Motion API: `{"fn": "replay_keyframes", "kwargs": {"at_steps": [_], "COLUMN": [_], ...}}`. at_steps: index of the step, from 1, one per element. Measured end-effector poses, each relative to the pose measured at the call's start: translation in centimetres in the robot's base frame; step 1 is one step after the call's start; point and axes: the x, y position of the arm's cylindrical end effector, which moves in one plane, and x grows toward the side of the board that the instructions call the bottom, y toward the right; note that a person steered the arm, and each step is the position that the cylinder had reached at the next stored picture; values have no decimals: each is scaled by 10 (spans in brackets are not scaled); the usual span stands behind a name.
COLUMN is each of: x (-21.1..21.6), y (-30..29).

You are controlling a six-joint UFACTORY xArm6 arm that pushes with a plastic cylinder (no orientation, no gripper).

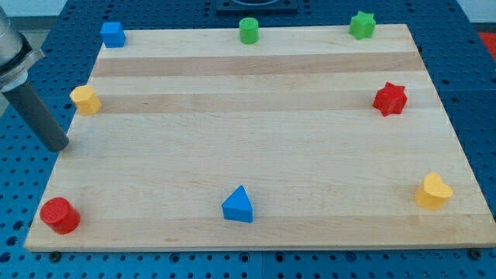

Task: Push the yellow hexagon slightly up

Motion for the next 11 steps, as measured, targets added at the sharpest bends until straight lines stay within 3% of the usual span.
{"fn": "replay_keyframes", "kwargs": {"at_steps": [4, 6, 7, 8, 10, 11], "x": [-1, -6, -14, -59, -67, -99], "y": [93, 4, 0, 0, -1, 0]}}
